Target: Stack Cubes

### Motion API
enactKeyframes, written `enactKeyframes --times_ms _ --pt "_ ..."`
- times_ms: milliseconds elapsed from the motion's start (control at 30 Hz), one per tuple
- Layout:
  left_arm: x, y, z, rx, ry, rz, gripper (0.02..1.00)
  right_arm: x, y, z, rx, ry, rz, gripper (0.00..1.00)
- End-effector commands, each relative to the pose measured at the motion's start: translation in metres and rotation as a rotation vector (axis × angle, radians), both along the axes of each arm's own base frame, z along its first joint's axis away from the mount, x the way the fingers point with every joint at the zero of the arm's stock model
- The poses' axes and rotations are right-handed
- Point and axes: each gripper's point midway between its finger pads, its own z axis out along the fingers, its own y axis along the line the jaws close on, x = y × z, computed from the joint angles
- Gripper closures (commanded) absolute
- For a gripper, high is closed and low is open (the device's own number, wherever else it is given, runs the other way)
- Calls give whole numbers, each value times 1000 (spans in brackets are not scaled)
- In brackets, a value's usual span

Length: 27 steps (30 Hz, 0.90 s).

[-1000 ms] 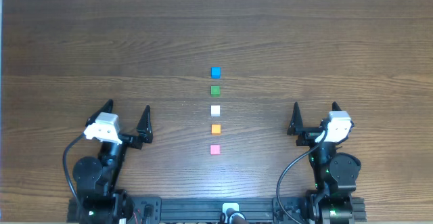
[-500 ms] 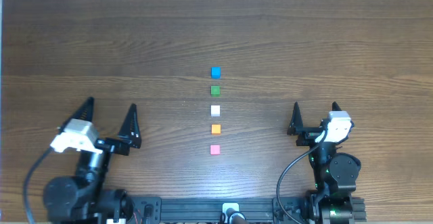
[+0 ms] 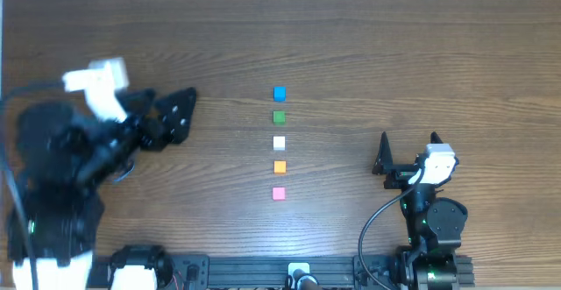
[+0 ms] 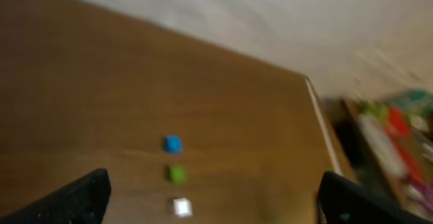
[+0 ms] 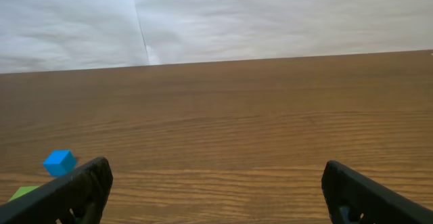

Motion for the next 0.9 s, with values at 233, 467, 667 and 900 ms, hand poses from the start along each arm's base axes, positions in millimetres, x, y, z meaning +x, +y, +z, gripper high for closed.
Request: enactKeyframes --times_ms 233,467,667,900 --pt "9 -90 -76 54 359 -123 20 0 -2 -2 -3 -3 -12 7" --pt "-16 -130 -140 143 622 -81 18 0 -2 -2 -3 -2 -12 9" --pt "-43 -149 -179 245 758 -79 23 0 -2 -2 -3 -2 -12 9" --pt "-68 -171 -205 366 781 -140 20 0 -2 -2 -3 -3 -12 7"
